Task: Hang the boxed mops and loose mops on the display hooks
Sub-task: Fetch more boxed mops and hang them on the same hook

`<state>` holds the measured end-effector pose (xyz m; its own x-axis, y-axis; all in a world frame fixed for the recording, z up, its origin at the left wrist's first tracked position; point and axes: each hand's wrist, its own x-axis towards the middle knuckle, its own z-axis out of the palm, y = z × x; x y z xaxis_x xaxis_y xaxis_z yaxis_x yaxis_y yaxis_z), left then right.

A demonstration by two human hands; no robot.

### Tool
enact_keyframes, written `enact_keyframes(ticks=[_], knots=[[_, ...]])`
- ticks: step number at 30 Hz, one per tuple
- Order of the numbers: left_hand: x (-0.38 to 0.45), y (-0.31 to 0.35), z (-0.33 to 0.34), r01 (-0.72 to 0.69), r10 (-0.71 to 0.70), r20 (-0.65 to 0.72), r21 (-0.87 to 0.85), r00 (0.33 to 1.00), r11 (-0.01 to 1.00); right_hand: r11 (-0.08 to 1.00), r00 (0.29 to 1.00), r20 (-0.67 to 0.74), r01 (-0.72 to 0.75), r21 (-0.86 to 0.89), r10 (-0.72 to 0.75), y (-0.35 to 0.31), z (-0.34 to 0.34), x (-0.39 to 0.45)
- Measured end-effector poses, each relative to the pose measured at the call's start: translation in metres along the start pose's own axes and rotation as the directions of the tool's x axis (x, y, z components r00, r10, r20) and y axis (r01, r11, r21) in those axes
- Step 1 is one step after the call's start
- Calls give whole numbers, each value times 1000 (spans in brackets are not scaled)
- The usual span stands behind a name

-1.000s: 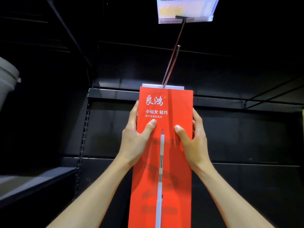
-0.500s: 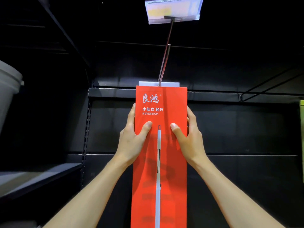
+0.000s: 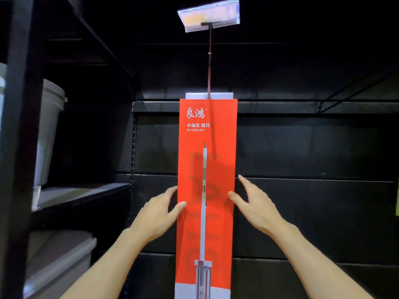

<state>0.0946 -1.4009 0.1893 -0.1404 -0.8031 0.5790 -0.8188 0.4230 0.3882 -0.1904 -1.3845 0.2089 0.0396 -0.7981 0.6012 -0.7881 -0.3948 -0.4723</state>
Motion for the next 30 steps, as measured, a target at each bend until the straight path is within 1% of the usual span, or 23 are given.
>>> enact_keyframes(ticks=[2,4,6,8,11,13,17,20,23,25,28,30], knots=[[-25,-7,5,64,-92,104,246,990,967,995,994,95,-37,-92,46,10,3,-19],[-49,-14,6,89,-183,199,407,963,909,984,979,182,-65,-163,95,17,7,-39],[-74,-20,6,76,-235,270,493,934,867,964,958,245,-89,-251,152,22,12,-64],[-100,-23,6,37,-252,336,533,908,845,934,932,296,-100,-343,208,24,13,-92],[-140,-19,9,-11,-249,405,540,880,842,898,889,354,-124,-423,290,19,10,-139],[-168,-11,11,-49,-236,443,542,865,839,879,874,374,-115,-463,311,11,7,-172],[-219,4,12,-125,-169,474,528,864,840,832,852,376,-117,-542,364,-2,3,-242],[-258,14,17,-192,-120,534,492,837,849,794,822,370,-153,-589,433,-9,-5,-300],[-296,31,28,-277,-61,601,453,797,848,745,777,368,-187,-640,511,-13,-26,-361],[-315,52,36,-338,-4,629,423,777,841,702,750,336,-232,-673,570,-13,-50,-401],[-336,99,48,-414,93,679,328,728,849,631,714,248,-335,-700,655,-8,-99,-458],[-348,140,59,-490,196,696,251,691,835,573,683,179,-408,-711,708,-5,-138,-500]])
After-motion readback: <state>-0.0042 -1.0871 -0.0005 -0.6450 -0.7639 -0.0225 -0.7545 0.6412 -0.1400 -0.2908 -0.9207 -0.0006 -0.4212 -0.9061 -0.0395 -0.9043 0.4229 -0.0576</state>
